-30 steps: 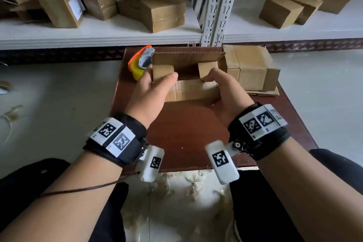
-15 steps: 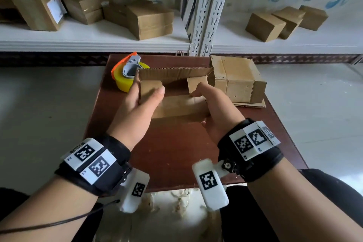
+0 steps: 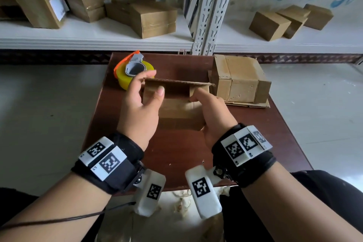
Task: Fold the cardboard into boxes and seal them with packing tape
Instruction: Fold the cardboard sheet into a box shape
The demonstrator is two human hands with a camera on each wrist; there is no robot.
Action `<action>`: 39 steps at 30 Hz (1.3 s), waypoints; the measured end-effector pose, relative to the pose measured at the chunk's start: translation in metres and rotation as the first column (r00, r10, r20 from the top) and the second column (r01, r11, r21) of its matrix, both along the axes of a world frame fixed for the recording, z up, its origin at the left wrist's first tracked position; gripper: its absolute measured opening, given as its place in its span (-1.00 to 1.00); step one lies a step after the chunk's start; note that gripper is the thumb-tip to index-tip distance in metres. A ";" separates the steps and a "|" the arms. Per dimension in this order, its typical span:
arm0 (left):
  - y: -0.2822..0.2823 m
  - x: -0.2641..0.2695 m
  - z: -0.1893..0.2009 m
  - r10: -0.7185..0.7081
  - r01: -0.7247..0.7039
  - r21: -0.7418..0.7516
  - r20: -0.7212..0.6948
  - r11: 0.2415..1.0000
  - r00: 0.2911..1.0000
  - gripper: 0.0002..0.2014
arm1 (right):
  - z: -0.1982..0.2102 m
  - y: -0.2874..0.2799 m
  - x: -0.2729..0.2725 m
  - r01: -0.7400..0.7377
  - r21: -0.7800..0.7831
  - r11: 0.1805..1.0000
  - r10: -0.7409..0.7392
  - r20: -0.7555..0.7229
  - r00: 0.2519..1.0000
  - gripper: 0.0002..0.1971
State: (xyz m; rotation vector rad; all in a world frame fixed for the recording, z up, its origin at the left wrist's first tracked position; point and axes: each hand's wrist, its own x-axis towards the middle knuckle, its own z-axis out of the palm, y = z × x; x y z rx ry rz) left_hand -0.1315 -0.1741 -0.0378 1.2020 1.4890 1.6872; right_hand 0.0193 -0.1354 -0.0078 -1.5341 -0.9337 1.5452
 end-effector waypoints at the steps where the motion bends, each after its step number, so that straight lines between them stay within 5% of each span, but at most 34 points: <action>1: -0.002 0.000 0.002 0.006 -0.006 -0.012 0.011 1.000 1.000 -0.64 | 0.000 -0.001 -0.001 0.001 -0.006 1.000 -0.001 -0.004 1.000 -0.10; 8: -0.014 0.008 0.007 -0.028 0.028 -0.018 0.019 0.999 0.999 -0.37 | -0.004 -0.001 -0.003 0.022 -0.033 0.999 -0.021 0.024 1.000 -0.08; 14: -0.008 0.002 0.016 0.121 -0.113 -0.054 0.170 0.992 0.978 -0.73 | 0.000 -0.005 -0.014 -0.001 -0.012 1.000 0.001 0.018 1.000 -0.15; 19: -0.007 -0.006 0.004 0.186 -0.180 -0.103 0.052 0.978 0.981 -0.82 | 0.004 -0.009 -0.014 -0.057 0.018 0.998 0.057 -0.044 0.997 -0.23; 27: -0.010 -0.009 0.001 0.149 -0.137 -0.224 0.039 0.965 0.988 -0.40 | -0.006 -0.005 -0.010 -0.044 0.064 0.997 0.047 -0.054 0.997 -0.19; 30: -0.012 -0.007 0.002 0.160 -0.145 -0.223 0.049 0.964 0.986 -0.68 | -0.010 0.003 -0.009 -0.073 0.077 0.994 0.074 -0.014 0.997 -0.16; 33: -0.011 -0.003 0.009 0.131 -0.112 -0.191 0.094 0.975 0.987 -0.82 | -0.014 0.006 -0.006 -0.035 0.073 0.997 0.038 -0.040 0.998 -0.37; 39: -0.004 -0.005 0.017 0.102 -0.089 -0.292 0.029 0.952 0.994 -0.46 | -0.021 0.003 -0.015 0.037 0.170 0.985 -0.025 -0.074 0.997 -0.16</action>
